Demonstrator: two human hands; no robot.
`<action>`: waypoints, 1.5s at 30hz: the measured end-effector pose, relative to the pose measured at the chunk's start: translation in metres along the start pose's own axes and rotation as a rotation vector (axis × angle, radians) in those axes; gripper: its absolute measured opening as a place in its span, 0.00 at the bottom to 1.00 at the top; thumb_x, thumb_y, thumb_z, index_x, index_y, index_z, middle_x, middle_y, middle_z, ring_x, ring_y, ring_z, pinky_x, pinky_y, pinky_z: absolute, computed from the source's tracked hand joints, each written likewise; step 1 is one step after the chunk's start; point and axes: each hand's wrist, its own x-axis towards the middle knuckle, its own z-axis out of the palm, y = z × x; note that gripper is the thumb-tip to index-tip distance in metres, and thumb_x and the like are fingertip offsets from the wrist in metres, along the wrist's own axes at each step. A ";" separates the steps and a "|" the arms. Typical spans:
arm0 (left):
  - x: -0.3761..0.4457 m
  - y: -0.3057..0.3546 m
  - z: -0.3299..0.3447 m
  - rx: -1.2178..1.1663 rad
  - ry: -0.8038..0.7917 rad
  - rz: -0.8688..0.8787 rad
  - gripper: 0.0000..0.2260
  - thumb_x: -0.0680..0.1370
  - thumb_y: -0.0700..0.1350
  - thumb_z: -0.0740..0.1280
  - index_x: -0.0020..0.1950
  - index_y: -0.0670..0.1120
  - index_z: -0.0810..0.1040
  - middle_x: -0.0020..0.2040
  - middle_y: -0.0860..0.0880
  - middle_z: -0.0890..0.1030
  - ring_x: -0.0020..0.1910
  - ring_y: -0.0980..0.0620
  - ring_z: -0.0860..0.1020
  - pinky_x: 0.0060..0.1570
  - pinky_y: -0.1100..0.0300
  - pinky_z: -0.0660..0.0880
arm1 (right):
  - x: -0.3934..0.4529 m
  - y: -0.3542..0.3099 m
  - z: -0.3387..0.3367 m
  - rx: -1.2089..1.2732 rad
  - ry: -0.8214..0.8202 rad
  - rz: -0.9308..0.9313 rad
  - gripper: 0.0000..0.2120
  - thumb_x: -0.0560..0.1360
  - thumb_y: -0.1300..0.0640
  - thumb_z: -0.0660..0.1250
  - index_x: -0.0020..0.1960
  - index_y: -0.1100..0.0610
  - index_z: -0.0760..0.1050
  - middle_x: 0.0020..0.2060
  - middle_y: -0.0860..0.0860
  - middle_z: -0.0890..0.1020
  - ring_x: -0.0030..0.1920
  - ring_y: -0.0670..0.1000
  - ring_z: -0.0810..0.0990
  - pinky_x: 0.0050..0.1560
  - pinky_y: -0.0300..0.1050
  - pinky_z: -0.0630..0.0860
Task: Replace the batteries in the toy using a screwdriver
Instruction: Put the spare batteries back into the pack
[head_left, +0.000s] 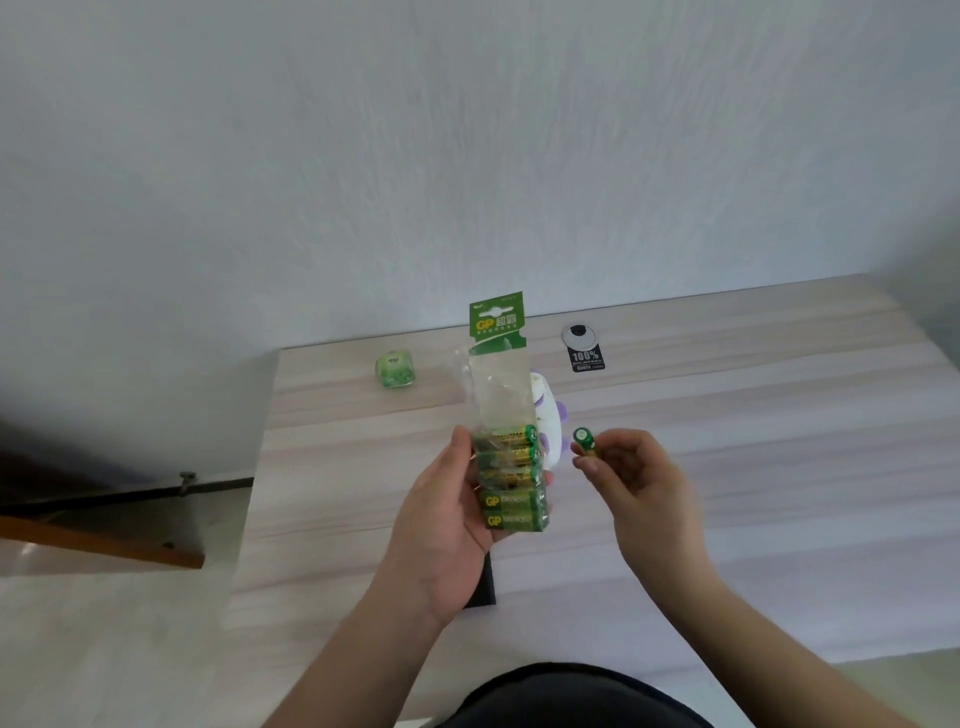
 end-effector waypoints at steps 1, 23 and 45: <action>0.000 -0.001 0.001 0.000 -0.016 -0.004 0.23 0.75 0.56 0.58 0.60 0.41 0.77 0.49 0.40 0.84 0.43 0.44 0.84 0.38 0.51 0.81 | -0.003 -0.005 0.000 0.018 -0.005 -0.006 0.09 0.73 0.62 0.71 0.45 0.49 0.77 0.42 0.46 0.85 0.45 0.46 0.83 0.48 0.40 0.79; -0.022 -0.008 0.006 0.092 -0.117 0.077 0.20 0.79 0.51 0.57 0.65 0.41 0.74 0.56 0.35 0.81 0.47 0.39 0.82 0.39 0.51 0.79 | -0.051 -0.075 -0.011 -0.169 0.064 -0.324 0.15 0.75 0.66 0.68 0.47 0.44 0.81 0.45 0.40 0.84 0.47 0.41 0.82 0.44 0.27 0.73; -0.036 -0.004 -0.018 0.159 -0.085 0.105 0.16 0.81 0.51 0.55 0.62 0.46 0.77 0.55 0.39 0.82 0.54 0.37 0.81 0.50 0.46 0.78 | -0.048 -0.070 0.020 -0.458 0.027 -0.458 0.08 0.71 0.55 0.73 0.46 0.43 0.80 0.46 0.37 0.80 0.46 0.42 0.78 0.41 0.27 0.71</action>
